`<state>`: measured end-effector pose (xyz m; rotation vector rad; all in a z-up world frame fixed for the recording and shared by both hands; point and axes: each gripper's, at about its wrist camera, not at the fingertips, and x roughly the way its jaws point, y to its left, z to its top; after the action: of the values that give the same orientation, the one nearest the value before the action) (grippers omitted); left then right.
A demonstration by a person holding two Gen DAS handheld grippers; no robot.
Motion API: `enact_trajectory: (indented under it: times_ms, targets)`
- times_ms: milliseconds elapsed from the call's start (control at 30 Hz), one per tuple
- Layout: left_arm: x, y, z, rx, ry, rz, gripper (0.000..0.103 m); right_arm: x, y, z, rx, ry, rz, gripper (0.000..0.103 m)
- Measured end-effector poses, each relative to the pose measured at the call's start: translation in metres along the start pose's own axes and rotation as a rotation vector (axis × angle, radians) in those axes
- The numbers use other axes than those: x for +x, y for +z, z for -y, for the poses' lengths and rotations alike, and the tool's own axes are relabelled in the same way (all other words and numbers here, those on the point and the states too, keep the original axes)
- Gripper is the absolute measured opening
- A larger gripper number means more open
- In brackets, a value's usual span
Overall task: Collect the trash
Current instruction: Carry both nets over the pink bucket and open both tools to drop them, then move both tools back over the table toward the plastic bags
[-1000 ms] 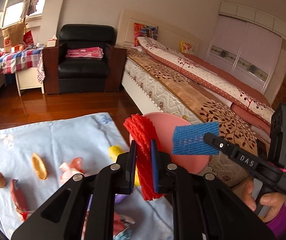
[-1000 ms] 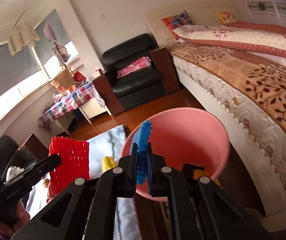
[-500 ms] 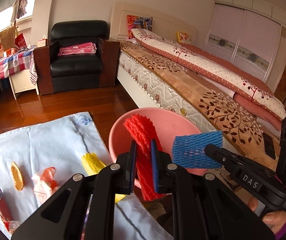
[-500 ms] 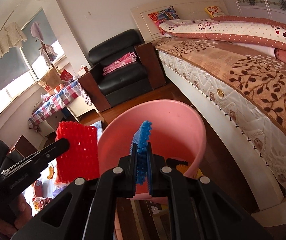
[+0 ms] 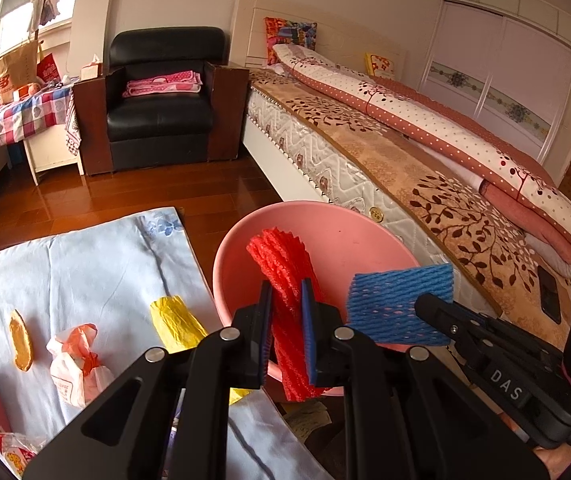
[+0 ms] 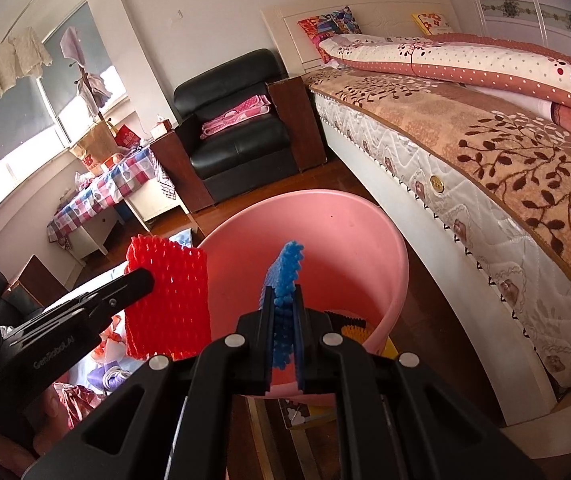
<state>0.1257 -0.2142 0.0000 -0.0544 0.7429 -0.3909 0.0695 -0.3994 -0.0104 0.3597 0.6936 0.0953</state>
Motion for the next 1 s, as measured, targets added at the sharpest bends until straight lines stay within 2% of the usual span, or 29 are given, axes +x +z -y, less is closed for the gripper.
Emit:
enact_trajectory:
  times_ms: [33, 100, 200, 367, 500, 800, 1000]
  targets:
    - [0.001, 0.0, 0.0, 0.0, 0.006, -0.004, 0.015, 0.0, 0.0, 0.0, -0.002, -0.001, 0.0, 0.008]
    - [0.003, 0.0, 0.0, -0.008, 0.011, -0.011, 0.03, 0.002, 0.002, 0.001, -0.002, -0.005, -0.001, 0.008]
    - [0.002, 0.001, -0.003, -0.028, 0.009, -0.006, 0.042, 0.005, 0.003, 0.002, -0.008, -0.01, -0.007, 0.008]
    - [-0.001, 0.0, -0.007, -0.045, 0.007, -0.011, 0.044, 0.007, 0.004, 0.002, -0.015, -0.012, -0.012, 0.009]
    - [-0.009, 0.0, -0.011, -0.052, 0.003, -0.003, 0.044, 0.008, 0.006, 0.0, -0.02, -0.028, -0.008, 0.031]
    - [-0.043, -0.001, -0.023, -0.072, 0.001, 0.041, 0.044, -0.012, 0.006, -0.011, -0.025, -0.025, 0.024, 0.033]
    - [-0.088, 0.001, -0.041, -0.079, 0.026, 0.104, 0.044, -0.043, 0.002, -0.038, -0.064, 0.013, 0.065, 0.034]
